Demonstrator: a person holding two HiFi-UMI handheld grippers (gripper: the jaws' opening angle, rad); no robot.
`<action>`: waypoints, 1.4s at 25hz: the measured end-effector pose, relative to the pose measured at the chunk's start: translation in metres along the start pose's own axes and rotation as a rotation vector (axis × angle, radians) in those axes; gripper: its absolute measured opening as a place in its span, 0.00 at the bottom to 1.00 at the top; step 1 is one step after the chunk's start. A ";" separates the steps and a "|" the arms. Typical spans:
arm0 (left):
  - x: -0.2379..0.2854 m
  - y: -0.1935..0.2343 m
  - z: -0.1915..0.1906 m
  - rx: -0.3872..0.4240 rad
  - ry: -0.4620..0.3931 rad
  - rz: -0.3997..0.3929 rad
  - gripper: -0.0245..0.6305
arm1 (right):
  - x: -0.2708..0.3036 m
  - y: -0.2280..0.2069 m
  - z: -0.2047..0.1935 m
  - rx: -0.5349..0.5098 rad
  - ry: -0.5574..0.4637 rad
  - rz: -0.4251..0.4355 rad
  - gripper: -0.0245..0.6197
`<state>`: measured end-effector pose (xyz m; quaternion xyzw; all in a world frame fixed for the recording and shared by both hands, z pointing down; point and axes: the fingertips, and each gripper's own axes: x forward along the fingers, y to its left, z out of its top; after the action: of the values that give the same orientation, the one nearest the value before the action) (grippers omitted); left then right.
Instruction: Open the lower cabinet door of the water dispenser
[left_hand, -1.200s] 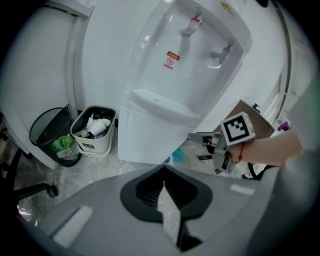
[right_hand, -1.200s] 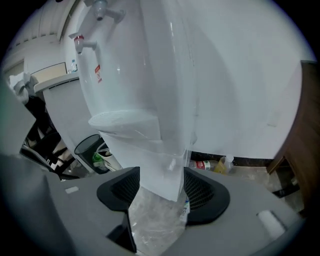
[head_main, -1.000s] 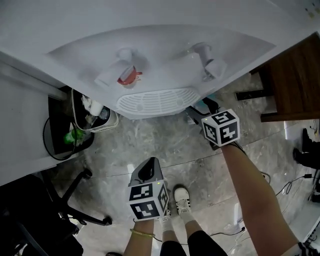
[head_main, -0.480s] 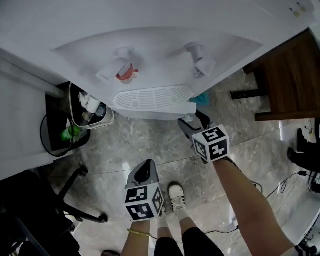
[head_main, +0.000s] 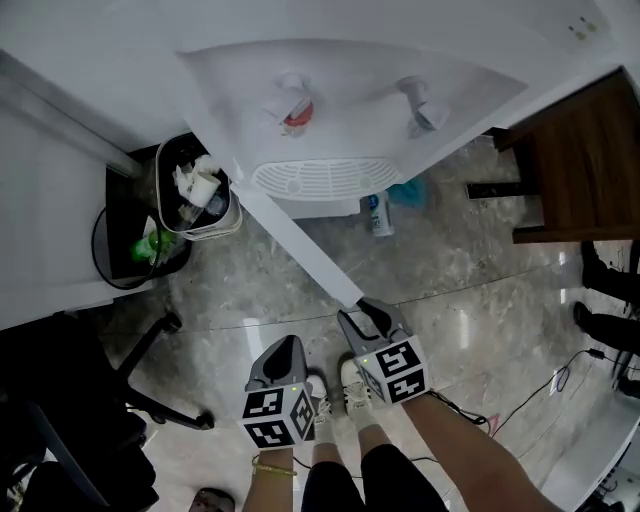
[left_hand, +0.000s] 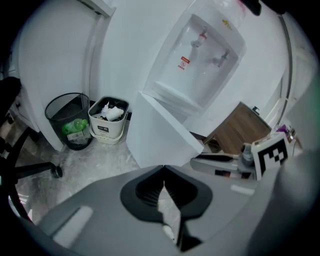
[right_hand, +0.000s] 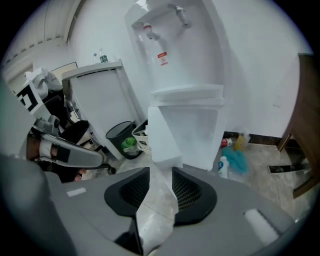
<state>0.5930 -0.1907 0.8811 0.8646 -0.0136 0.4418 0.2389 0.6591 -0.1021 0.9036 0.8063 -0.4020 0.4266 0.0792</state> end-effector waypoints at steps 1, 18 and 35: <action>-0.004 0.004 -0.003 -0.005 -0.003 0.002 0.05 | 0.000 0.018 -0.004 0.005 0.003 0.021 0.23; -0.045 0.064 -0.033 -0.007 -0.010 0.147 0.05 | 0.015 0.119 -0.015 0.060 0.063 0.080 0.03; -0.060 0.038 -0.043 0.033 0.035 0.125 0.05 | -0.023 0.114 -0.020 0.076 0.093 0.061 0.03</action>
<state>0.5147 -0.2179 0.8712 0.8581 -0.0562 0.4709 0.1970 0.5581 -0.1548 0.8737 0.7755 -0.4058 0.4806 0.0540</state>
